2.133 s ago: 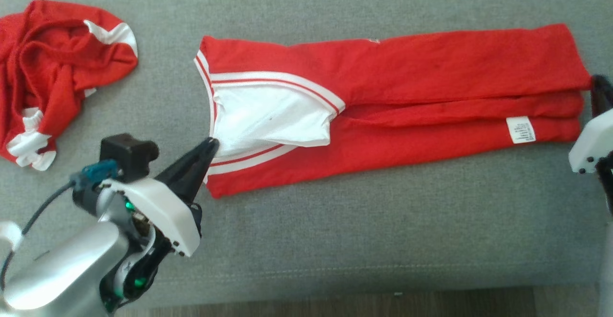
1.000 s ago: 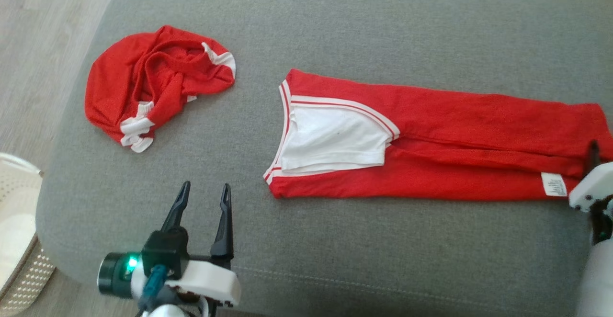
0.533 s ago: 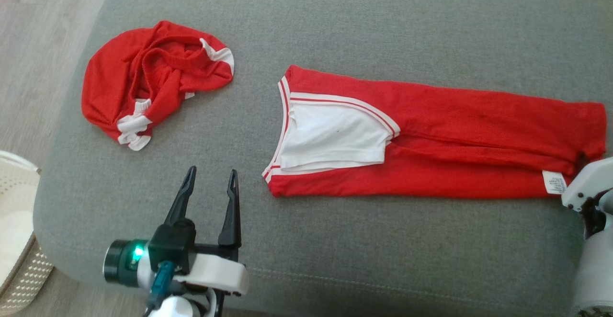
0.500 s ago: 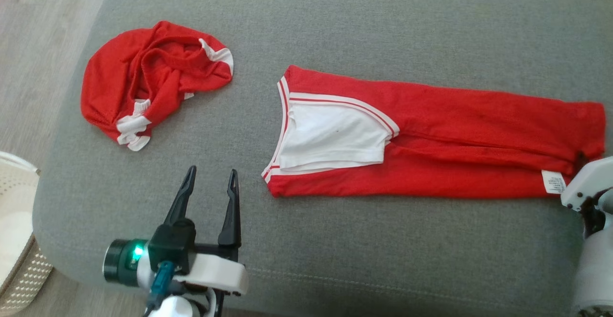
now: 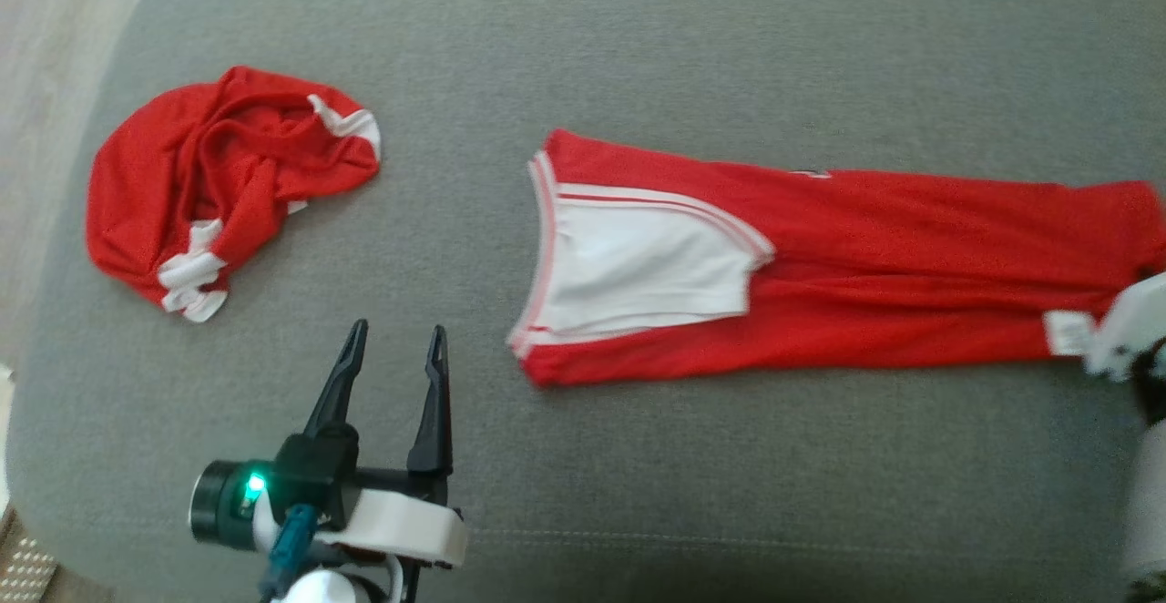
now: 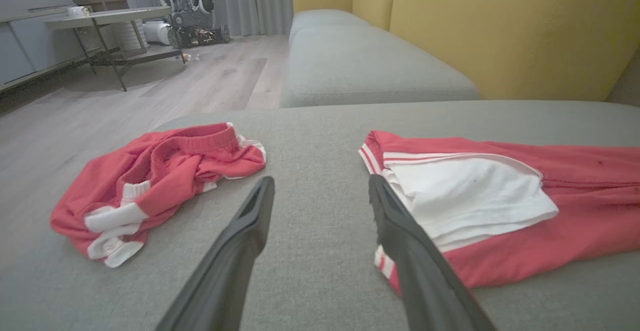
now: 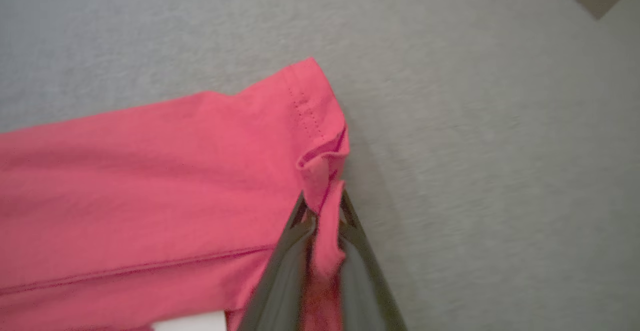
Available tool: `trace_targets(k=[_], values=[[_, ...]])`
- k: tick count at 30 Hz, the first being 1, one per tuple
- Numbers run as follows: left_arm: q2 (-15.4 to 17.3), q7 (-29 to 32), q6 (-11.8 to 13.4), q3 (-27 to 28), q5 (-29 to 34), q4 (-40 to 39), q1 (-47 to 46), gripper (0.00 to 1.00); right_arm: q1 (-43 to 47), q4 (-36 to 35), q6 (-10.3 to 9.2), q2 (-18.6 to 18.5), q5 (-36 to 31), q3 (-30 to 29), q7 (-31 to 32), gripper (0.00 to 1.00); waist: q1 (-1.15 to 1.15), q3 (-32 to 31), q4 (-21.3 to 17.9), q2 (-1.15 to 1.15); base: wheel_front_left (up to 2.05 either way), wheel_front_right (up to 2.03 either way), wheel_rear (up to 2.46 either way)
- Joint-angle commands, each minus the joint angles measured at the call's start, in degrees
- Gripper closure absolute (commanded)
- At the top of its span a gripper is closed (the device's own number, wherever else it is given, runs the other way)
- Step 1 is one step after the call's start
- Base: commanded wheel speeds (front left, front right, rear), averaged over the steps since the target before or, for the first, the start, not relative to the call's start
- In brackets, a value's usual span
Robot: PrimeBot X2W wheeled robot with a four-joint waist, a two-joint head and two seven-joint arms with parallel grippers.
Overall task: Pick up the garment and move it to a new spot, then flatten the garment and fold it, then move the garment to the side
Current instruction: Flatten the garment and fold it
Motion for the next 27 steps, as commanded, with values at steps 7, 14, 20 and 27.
trace_targets(k=[7, 14, 20, 27], values=[[-0.72, -0.69, -1.89, 2.73, 1.89, -3.22, -1.04, 0.00, 1.60, -11.68, 0.07, -5.99, -1.40, 4.57, 3.06, 1.00, 0.00, -0.18, -2.25, 0.00, 0.00, 0.00, 0.00], [-0.48, -0.69, -2.38, 3.22, 3.17, -2.53, -0.48, 0.00, 5.44, -23.11, 0.07, -4.08, 4.97, 13.48, 7.18, 1.00, 0.00, -0.89, -2.49, 0.00, 0.00, 0.00, 0.00], [-0.63, -0.69, -2.65, 3.20, 3.96, -1.85, -0.25, 0.00, 11.96, -38.16, 0.07, -1.42, 11.06, 22.21, 12.29, 1.00, 0.00, -1.66, -1.58, 0.00, 0.00, 0.00, 0.00], [-1.09, -0.69, -3.17, 2.99, 4.26, -1.25, -0.06, 0.00, 17.50, -51.44, 0.07, 3.39, 14.93, 31.06, 16.55, 1.00, 0.00, -2.65, 0.25, 0.00, 0.00, 0.00, 0.00]])
